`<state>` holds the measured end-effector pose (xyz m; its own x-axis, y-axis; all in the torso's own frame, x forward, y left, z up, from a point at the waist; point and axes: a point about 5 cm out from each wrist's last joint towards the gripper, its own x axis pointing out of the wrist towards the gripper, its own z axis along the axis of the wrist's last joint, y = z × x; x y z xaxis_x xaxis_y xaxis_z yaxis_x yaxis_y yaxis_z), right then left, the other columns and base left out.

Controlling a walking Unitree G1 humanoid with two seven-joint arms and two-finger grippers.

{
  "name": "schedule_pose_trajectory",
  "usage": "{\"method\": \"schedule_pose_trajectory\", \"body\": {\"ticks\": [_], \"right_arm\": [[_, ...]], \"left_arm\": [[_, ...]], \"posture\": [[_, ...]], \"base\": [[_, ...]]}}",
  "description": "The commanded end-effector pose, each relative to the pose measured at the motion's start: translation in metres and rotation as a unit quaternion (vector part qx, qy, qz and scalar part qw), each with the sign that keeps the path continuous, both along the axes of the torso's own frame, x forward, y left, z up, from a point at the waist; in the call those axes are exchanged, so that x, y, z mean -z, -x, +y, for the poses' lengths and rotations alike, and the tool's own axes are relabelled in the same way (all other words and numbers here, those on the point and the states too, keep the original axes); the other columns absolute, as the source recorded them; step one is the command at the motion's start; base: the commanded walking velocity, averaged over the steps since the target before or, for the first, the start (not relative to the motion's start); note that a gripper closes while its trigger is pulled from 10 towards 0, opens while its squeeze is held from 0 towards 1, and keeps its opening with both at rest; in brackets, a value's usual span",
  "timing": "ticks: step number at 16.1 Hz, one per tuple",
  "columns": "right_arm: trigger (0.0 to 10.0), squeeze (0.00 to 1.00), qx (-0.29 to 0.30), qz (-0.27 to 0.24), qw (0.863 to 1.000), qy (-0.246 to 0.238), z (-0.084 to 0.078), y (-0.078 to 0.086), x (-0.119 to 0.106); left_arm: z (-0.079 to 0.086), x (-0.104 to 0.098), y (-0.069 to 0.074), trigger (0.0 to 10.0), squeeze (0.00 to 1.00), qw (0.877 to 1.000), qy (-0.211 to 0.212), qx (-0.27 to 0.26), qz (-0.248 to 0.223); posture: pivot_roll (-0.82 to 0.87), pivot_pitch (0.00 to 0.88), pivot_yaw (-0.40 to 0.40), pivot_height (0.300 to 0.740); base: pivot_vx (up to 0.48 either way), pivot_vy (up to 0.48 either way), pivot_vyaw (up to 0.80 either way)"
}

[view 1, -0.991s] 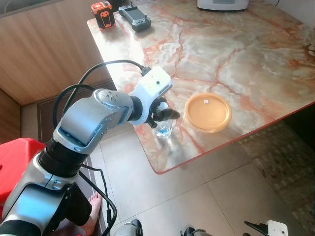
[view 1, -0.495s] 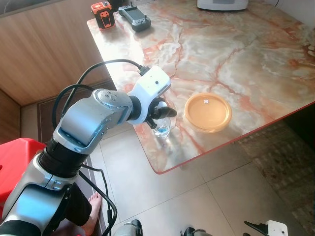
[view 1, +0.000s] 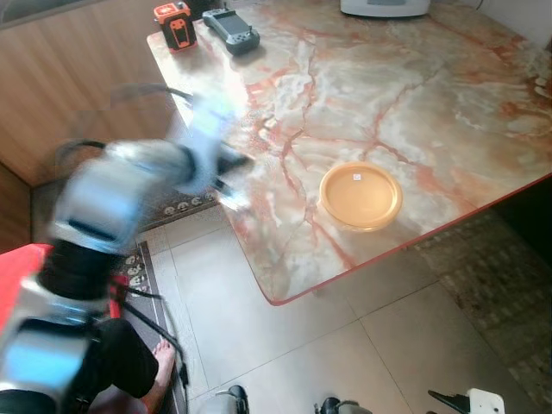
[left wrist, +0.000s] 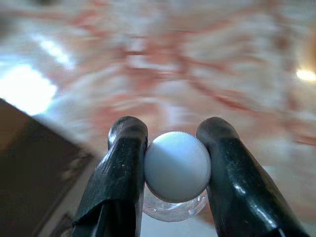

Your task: Restocking fridge

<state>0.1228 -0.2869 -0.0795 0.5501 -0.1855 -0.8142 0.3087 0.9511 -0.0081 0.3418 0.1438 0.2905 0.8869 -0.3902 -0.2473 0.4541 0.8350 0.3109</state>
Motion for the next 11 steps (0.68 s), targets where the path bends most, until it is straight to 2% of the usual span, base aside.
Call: {"method": "schedule_pose_trajectory", "body": {"ticks": [1,2,3,4,5,6,7,8,9,10,11], "right_arm": [[10.0,0.0,0.0,0.019,1.0,-0.004,0.001,0.012,0.004],[10.0,0.0,-0.002,0.02,1.0,-0.004,0.002,0.013,0.005],[10.0,0.0,-0.003,0.022,1.0,-0.004,0.001,0.014,0.005],[10.0,0.0,-0.003,0.022,1.0,-0.004,0.001,0.015,0.005],[10.0,0.0,-0.004,0.024,1.0,-0.003,0.001,0.016,0.005],[10.0,0.0,-0.004,0.026,1.0,-0.003,0.002,0.017,0.006],[10.0,0.0,-0.006,0.028,1.0,-0.004,0.003,0.018,0.007],[10.0,0.0,-0.007,0.03,1.0,-0.004,0.003,0.019,0.007],[10.0,0.0,-0.009,0.033,0.999,-0.004,0.004,0.021,0.008],[10.0,0.0,-0.013,0.036,0.999,-0.005,0.006,0.022,0.009],[10.0,0.0,-0.024,0.04,0.999,-0.006,0.009,0.024,0.01]], "left_arm": [[0.021,-0.009,-0.001,0.0,0.0,0.999,0.005,-0.049,-0.024],[0.04,0.001,-0.002,0.0,0.0,0.996,-0.002,-0.086,-0.012],[0.074,0.021,0.0,0.0,0.0,0.988,-0.021,-0.153,0.01],[0.077,0.023,0.0,0.0,0.0,0.987,-0.022,-0.16,0.012],[0.101,0.039,0.001,0.2,0.0,0.977,-0.016,-0.213,0.014],[0.114,0.05,0.003,0.2,0.0,0.97,-0.021,-0.242,0.015],[0.139,0.078,0.01,9.4,0.0,0.953,-0.025,-0.301,0.028],[0.151,0.098,0.015,10.0,0.0,0.944,-0.031,-0.325,0.039],[0.168,0.135,0.028,10.0,0.0,0.928,-0.026,-0.366,0.064],[0.179,0.166,0.042,10.0,0.0,0.915,-0.042,-0.393,0.081],[0.187,0.211,0.064,10.0,0.0,0.898,-0.046,-0.42,0.122]], "posture": [[0.14,0.226,0.037,0.74],[0.13,0.228,0.037,0.74],[0.13,0.228,0.037,0.74],[0.13,0.228,0.037,0.74],[0.12,0.227,0.033,0.74],[0.12,0.226,0.033,0.74],[0.12,0.217,0.034,0.74],[0.12,0.213,0.03,0.74],[0.12,0.206,0.026,0.74],[0.12,0.204,0.021,0.74],[0.13,0.195,0.01,0.74]], "base": [[0.0,0.0,0.0],[0.0,0.0,0.0],[0.0,0.0,0.0],[0.0,0.0,0.0],[0.0,0.0,0.0],[0.0,0.0,0.0],[0.0,0.0,0.0],[0.0,0.0,0.0],[0.0,0.0,0.0],[0.0,0.0,0.0],[0.0,0.0,0.0]]}}
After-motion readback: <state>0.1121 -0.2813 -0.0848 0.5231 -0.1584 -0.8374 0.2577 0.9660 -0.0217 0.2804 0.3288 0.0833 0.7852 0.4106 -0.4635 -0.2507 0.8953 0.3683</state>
